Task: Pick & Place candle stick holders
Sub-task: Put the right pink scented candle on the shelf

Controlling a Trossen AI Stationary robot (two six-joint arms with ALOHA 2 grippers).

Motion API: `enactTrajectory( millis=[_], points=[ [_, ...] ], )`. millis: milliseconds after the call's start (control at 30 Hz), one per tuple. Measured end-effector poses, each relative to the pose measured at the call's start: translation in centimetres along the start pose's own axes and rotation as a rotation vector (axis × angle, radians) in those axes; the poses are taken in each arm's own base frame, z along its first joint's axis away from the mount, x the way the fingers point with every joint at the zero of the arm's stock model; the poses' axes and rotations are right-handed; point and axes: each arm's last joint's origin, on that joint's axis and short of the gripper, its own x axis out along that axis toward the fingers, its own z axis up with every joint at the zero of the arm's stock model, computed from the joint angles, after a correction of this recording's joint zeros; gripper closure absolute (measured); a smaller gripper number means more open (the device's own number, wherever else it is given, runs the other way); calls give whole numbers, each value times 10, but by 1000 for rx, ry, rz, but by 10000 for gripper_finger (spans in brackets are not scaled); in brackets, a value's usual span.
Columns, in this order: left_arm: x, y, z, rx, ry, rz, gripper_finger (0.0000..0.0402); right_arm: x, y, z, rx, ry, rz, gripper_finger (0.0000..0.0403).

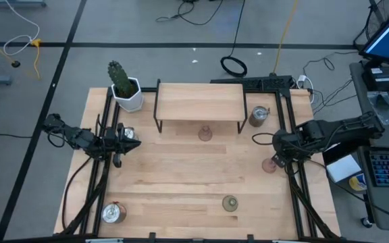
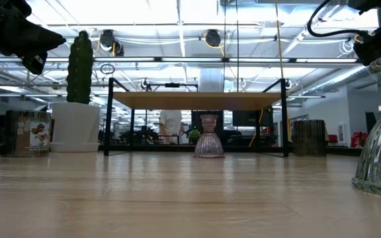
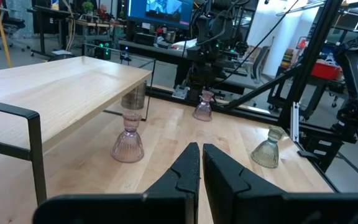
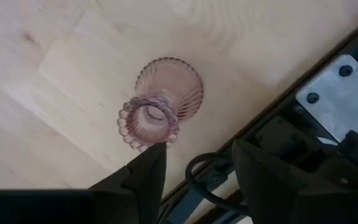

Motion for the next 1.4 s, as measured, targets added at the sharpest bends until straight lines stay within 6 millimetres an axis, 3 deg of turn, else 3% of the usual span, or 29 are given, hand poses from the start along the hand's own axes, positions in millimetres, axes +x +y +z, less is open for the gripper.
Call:
enactTrajectory(
  millis=[700, 933, 1400],
  points=[
    [0, 0, 0, 0, 0, 0, 380, 1, 4, 4, 286, -69, 26, 227],
    [0, 0, 0, -1, 0, 0, 380, 11, 3, 4, 391, -33, 17, 227],
    [0, 0, 0, 0, 0, 0, 380, 14, 4, 4, 479, -31, 6, 227]
  ],
)
